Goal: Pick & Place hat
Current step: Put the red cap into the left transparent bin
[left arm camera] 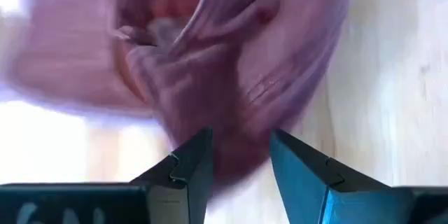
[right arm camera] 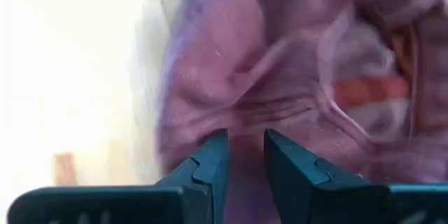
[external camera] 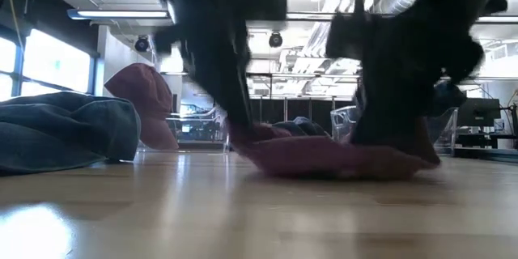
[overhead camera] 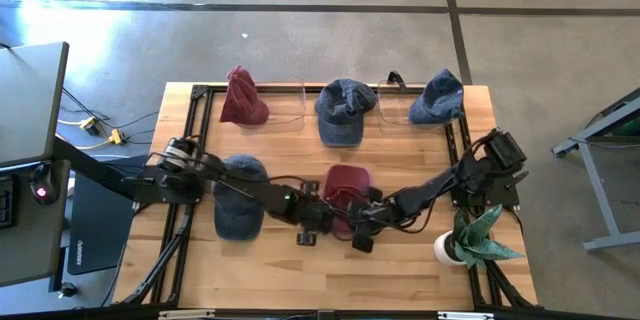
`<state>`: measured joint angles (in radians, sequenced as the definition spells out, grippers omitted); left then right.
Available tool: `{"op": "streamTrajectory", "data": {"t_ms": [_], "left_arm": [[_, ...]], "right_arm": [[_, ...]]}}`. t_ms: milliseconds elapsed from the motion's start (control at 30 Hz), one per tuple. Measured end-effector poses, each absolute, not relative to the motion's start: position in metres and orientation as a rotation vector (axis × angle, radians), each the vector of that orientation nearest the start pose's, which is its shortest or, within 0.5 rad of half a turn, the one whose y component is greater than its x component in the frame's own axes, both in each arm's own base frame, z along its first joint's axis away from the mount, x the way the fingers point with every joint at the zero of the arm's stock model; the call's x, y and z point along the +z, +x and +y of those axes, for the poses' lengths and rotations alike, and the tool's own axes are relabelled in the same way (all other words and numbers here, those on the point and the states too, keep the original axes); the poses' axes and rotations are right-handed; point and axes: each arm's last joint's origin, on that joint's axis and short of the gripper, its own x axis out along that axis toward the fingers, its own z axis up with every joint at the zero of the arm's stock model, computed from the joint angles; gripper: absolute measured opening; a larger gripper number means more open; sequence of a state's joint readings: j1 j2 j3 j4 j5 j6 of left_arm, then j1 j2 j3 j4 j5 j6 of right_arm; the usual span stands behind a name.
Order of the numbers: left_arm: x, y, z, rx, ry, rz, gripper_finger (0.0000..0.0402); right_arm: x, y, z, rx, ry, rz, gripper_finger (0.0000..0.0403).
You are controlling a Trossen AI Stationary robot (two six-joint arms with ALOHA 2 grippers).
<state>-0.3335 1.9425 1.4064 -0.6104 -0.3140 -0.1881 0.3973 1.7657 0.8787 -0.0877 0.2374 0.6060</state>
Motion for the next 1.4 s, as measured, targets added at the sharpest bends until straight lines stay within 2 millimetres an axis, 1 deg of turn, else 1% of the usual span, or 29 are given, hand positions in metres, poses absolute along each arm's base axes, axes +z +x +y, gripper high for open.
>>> {"op": "streamTrajectory", "data": {"t_ms": [67, 100, 167, 200, 300, 367, 400, 467, 500, 567, 633, 667, 733, 800, 867, 967, 1033, 1133, 1200, 1267, 1300, 1333, 1400], "left_arm": [[0.211, 0.371, -0.129, 0.106, 0.229, 1.028, 0.0138], [0.218, 0.367, -0.133, 0.109, 0.241, 1.012, 0.0138], [0.224, 0.359, -0.137, 0.104, 0.261, 1.019, 0.0138], [0.225, 0.359, -0.140, 0.093, 0.257, 1.007, 0.0138], [0.231, 0.363, -0.145, 0.067, 0.225, 0.931, 0.0138], [0.234, 0.371, -0.147, 0.045, 0.197, 0.835, 0.0138], [0.233, 0.375, -0.146, 0.041, 0.189, 0.795, 0.0138], [0.220, 0.394, -0.142, 0.039, 0.161, 0.724, 0.0138], [0.211, 0.401, -0.138, 0.039, 0.157, 0.716, 0.0138], [0.190, 0.409, -0.125, 0.052, 0.167, 0.765, 0.0138], [0.179, 0.422, -0.114, 0.026, 0.129, 0.746, 0.0138], [0.172, 0.426, -0.109, 0.014, 0.107, 0.760, 0.0138], [0.159, 0.427, -0.101, 0.025, 0.081, 0.821, 0.0138], [0.146, 0.431, -0.095, 0.030, 0.060, 0.836, 0.0138], [0.139, 0.433, -0.091, 0.037, 0.053, 0.858, 0.0138], [0.140, 0.433, -0.090, 0.041, 0.053, 0.853, 0.0138], [0.140, 0.432, -0.092, 0.038, 0.056, 0.856, 0.0138], [0.140, 0.432, -0.092, 0.037, 0.055, 0.852, 0.0138], [0.140, 0.432, -0.092, 0.038, 0.053, 0.852, 0.0138], [0.140, 0.433, -0.092, 0.038, 0.052, 0.849, 0.0138], [0.140, 0.433, -0.092, 0.038, 0.052, 0.849, 0.0138], [0.140, 0.433, -0.092, 0.039, 0.052, 0.849, 0.0138], [0.140, 0.432, -0.092, 0.046, 0.044, 0.855, 0.0138]], "right_arm": [[0.145, 0.303, 0.121, -0.142, 0.261, 0.862, 0.0088], [0.152, 0.301, 0.122, -0.139, 0.263, 0.841, 0.0089], [0.162, 0.297, 0.124, -0.122, 0.260, 0.822, 0.0089], [0.166, 0.295, 0.125, -0.113, 0.258, 0.815, 0.0089], [0.178, 0.289, 0.130, -0.088, 0.240, 0.780, 0.0090], [0.179, 0.285, 0.133, -0.095, 0.218, 0.798, 0.0090], [0.177, 0.282, 0.134, -0.104, 0.214, 0.818, 0.0090], [0.174, 0.275, 0.135, -0.139, 0.238, 0.873, 0.0090], [0.173, 0.272, 0.136, -0.166, 0.267, 0.895, 0.0090], [0.169, 0.264, 0.137, -0.234, 0.310, 0.945, 0.0090], [0.167, 0.254, 0.140, -0.303, 0.322, 0.987, 0.0089], [0.166, 0.250, 0.142, -0.326, 0.329, 0.996, 0.0089], [0.167, 0.242, 0.147, -0.348, 0.327, 1.012, 0.0089], [0.167, 0.236, 0.150, -0.370, 0.308, 1.017, 0.0093], [0.166, 0.230, 0.153, -0.405, 0.298, 1.007, 0.0103], [0.164, 0.225, 0.154, -0.446, 0.284, 0.968, 0.0136], [0.160, 0.224, 0.152, -0.487, 0.282, 0.913, 0.0167], [0.147, 0.226, 0.139, -0.558, 0.316, 0.814, 0.0212], [0.138, 0.228, 0.129, -0.569, 0.333, 0.759, 0.0228], [0.129, 0.231, 0.120, -0.547, 0.352, 0.697, 0.0226], [0.126, 0.233, 0.117, -0.527, 0.369, 0.668, 0.0216], [0.123, 0.234, 0.114, -0.513, 0.383, 0.643, 0.0202], [0.120, 0.234, 0.109, -0.502, 0.388, 0.614, 0.0158]]}}
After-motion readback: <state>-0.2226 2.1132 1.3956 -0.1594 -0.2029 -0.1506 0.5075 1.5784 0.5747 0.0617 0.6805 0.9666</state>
